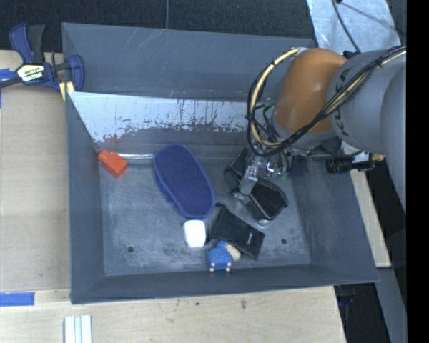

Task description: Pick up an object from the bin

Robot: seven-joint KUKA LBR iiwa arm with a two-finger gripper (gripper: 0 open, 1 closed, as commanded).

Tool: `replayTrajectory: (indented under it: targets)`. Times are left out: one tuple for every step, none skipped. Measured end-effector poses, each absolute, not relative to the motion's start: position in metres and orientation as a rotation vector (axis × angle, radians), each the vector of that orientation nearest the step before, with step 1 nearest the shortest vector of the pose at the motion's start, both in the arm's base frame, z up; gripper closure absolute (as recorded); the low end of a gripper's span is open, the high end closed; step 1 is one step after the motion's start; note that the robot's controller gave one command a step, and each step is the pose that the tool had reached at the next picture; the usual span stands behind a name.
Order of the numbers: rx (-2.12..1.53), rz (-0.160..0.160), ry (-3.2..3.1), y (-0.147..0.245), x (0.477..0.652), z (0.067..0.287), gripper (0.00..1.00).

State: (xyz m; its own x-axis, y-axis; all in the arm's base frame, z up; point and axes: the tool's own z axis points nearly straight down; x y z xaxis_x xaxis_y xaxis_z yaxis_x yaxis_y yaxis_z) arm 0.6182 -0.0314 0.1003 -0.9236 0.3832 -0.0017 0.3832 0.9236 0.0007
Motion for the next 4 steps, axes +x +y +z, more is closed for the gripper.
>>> replayTrajectory:
  targets:
    - [1.014, 0.002, 2.971, -0.006, 0.544, 0.108, 0.0]
    - [1.308, 0.005, 2.846, -0.008, 0.526, 0.071, 0.0]
    - [0.798, 0.003, 3.016, -0.011, 0.494, 0.073, 0.0]
    - [0.801, 0.0, 3.027, -0.01, 0.491, 0.072, 1.0]
